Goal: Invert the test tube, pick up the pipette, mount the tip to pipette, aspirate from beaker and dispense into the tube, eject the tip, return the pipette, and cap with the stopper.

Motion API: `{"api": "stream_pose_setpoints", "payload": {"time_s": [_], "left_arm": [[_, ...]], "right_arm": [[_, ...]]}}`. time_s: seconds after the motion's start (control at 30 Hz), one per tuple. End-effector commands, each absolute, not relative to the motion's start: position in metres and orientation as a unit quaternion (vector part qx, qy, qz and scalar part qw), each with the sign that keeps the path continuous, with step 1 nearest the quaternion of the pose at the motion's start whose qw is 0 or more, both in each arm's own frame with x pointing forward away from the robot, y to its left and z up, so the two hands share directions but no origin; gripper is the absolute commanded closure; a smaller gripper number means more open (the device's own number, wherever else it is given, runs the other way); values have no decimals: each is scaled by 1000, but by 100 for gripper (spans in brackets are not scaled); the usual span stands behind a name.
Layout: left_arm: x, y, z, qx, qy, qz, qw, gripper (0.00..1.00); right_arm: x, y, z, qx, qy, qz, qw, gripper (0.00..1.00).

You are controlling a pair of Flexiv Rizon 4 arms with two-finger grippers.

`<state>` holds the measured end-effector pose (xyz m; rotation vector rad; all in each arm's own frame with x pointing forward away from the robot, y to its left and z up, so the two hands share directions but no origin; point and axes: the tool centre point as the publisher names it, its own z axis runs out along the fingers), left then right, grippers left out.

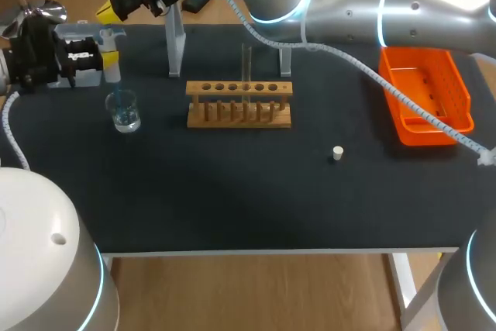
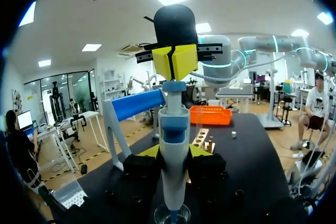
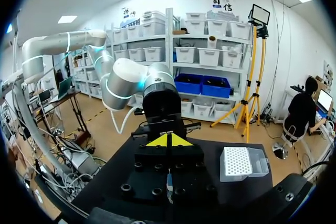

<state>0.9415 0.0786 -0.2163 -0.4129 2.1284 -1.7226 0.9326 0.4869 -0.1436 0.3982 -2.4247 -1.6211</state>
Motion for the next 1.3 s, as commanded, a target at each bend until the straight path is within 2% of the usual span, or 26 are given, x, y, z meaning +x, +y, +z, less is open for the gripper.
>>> {"api": "stream_pose_setpoints", "payload": {"time_s": [0.03, 1.3], "left_arm": [[942, 80, -214, -145, 755, -612, 185, 100], [942, 80, -214, -145, 755, -612, 185, 100]], "right_arm": [[933, 487, -148, 135, -820, -547, 101, 100], [927, 485, -165, 127, -826, -537, 113, 100]]}}
